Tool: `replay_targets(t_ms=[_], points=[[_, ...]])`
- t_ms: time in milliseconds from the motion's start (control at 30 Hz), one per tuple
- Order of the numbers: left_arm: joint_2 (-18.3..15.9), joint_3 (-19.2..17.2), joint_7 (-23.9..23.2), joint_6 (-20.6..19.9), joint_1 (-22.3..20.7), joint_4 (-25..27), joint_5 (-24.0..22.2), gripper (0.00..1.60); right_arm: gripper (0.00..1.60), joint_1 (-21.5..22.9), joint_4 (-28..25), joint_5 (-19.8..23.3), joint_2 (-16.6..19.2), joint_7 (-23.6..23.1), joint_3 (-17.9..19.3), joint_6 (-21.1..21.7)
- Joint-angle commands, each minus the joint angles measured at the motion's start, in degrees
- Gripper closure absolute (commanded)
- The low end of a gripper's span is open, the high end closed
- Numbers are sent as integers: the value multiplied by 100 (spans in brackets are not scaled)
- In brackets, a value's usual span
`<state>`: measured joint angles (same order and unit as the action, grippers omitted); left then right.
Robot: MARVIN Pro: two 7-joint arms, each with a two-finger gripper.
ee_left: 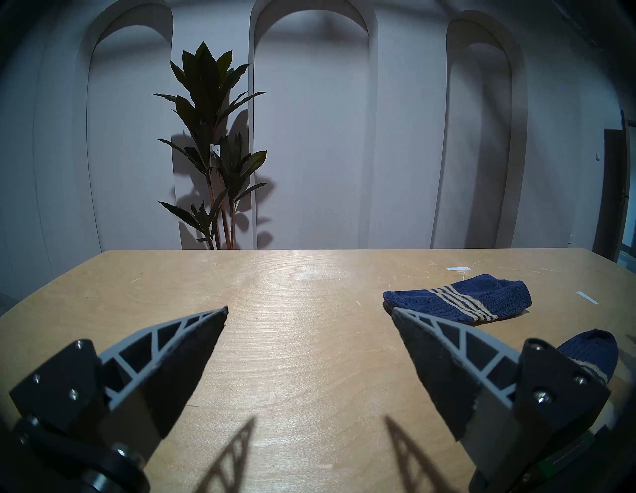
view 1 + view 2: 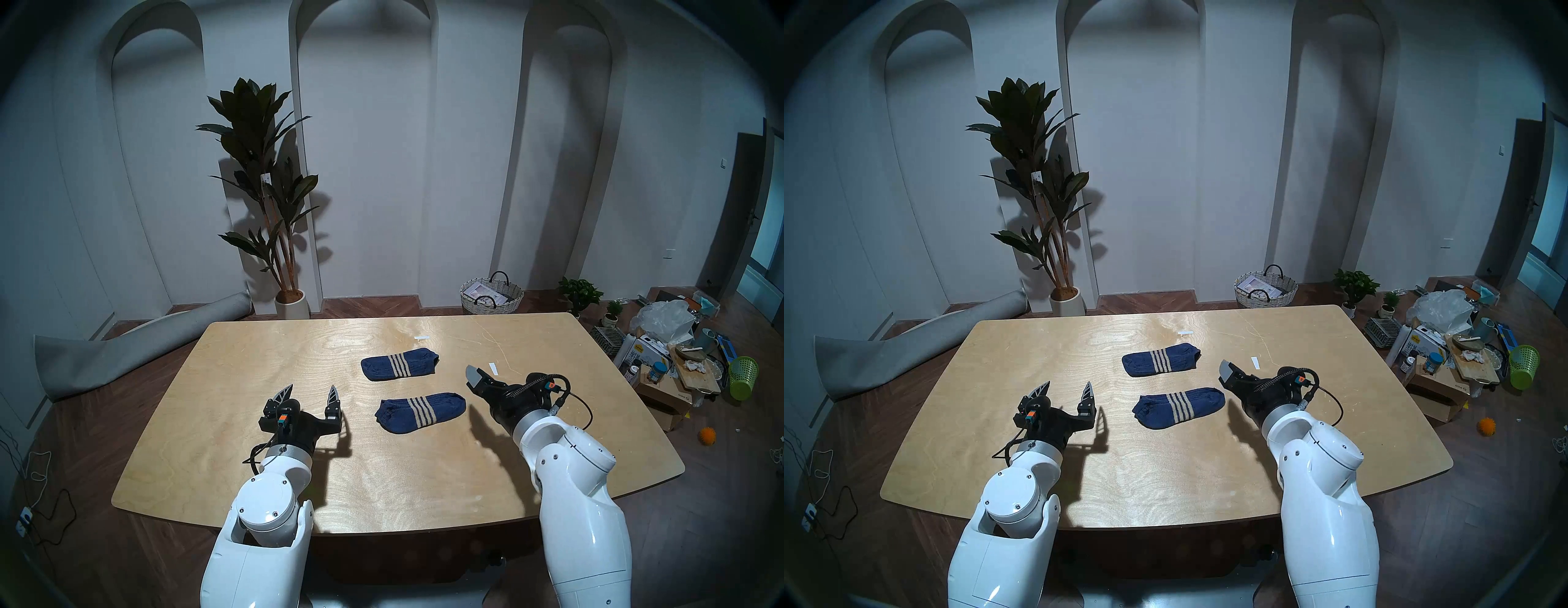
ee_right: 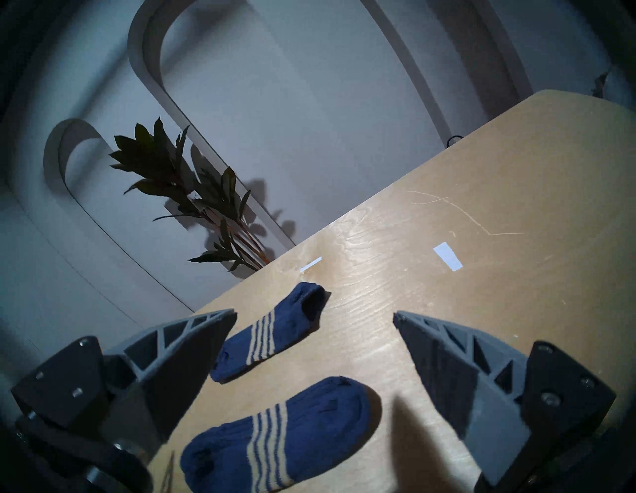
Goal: Fold socks in half once and place them neatly on the table
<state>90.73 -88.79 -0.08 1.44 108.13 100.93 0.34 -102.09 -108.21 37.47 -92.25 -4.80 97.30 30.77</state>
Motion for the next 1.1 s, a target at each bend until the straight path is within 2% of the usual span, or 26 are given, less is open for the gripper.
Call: replay_targets(t_ms=[0, 67, 133, 233, 267, 367, 400, 467, 667, 733, 900, 1067], points=[[17, 30, -25, 44, -72, 223, -18, 0, 0, 279, -224, 648, -54, 166, 149, 679], [25, 23, -43, 45, -75, 253, -39, 0, 0, 360, -251, 990, -42, 238, 184, 1045], [24, 17, -40, 40, -78, 261, -37, 0, 0, 370, -256, 1046, -33, 239, 174, 1030], [10, -5, -44, 41, -103, 311, -28, 0, 0, 495, -263, 1471, -22, 375, 237, 1517], [10, -5, -44, 41, -103, 311, -28, 0, 0, 495, -263, 1471, -22, 375, 237, 1517], [6, -21, -48, 34, -120, 342, -31, 0, 0, 579, -260, 1766, -27, 503, 325, 1903], [5, -26, -51, 32, -125, 349, -33, 0, 0, 588, -246, 1840, -19, 535, 326, 1876], [-20, -38, -78, 28, -135, 371, -22, 0, 0, 686, -230, 2138, -27, 688, 432, 2296], [-29, -64, -98, -9, -170, 336, -10, 0, 0, 799, -171, 2587, -34, 972, 527, 2423], [-26, -70, -92, -19, -178, 322, 4, 0, 0, 874, -121, 2917, -29, 988, 511, 2423], [-20, -84, -101, -28, -183, 288, 2, 0, 0, 969, 45, 3349, -24, 1167, 375, 2422], [-26, -95, -105, -42, -187, 261, 13, 0, 0, 1081, 245, 3799, -28, 1314, 240, 2227]])
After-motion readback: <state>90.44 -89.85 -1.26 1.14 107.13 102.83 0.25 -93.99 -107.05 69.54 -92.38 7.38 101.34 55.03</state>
